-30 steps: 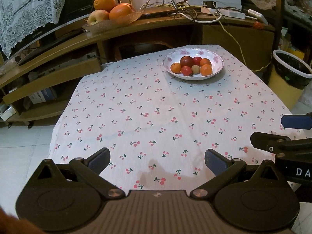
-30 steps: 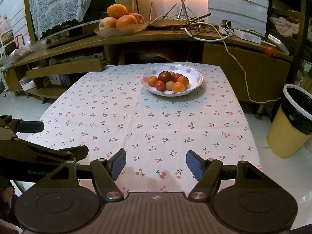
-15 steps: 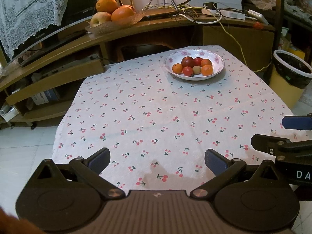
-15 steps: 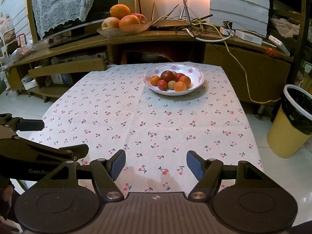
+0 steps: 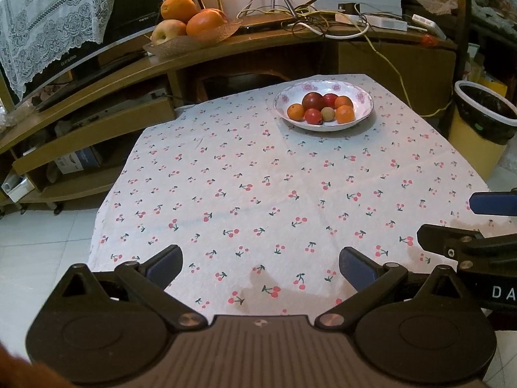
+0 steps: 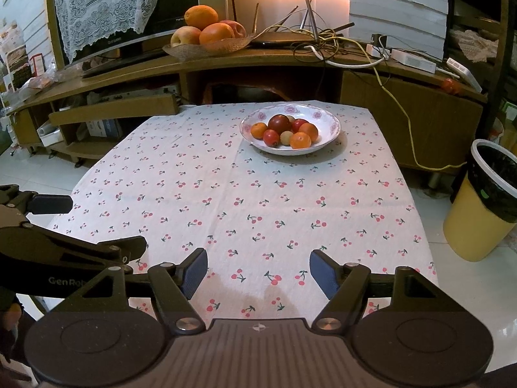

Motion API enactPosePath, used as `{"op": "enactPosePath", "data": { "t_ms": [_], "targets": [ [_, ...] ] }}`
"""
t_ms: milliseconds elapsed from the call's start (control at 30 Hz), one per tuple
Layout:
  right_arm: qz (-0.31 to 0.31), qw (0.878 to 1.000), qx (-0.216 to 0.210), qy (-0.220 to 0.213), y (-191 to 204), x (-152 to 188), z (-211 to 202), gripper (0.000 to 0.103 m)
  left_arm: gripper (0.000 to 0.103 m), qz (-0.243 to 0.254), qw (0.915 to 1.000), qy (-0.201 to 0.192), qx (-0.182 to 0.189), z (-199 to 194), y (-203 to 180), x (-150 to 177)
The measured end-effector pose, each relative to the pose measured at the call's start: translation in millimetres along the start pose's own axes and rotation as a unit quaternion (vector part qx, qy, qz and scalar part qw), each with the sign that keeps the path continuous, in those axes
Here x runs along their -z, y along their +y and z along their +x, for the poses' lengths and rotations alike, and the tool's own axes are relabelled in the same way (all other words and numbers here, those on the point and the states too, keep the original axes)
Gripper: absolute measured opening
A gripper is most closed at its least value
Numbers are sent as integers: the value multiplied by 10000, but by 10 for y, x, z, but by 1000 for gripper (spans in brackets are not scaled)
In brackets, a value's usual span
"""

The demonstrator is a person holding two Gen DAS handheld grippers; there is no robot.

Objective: Organize fruits

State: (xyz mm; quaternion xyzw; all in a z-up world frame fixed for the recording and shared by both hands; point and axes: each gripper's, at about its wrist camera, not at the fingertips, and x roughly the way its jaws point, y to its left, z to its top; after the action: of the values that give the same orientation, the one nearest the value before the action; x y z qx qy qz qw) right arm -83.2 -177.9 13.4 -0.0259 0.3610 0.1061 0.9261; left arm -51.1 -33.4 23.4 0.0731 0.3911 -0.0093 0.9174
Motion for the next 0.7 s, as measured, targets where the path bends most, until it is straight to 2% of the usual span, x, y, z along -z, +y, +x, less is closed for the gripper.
{"op": "enactPosePath", "data": {
  "t_ms": [700],
  "targets": [
    [-8, 10000, 0, 2, 8, 17, -7, 71, 103, 92, 9999, -6, -71, -19, -31, 47]
  ]
}}
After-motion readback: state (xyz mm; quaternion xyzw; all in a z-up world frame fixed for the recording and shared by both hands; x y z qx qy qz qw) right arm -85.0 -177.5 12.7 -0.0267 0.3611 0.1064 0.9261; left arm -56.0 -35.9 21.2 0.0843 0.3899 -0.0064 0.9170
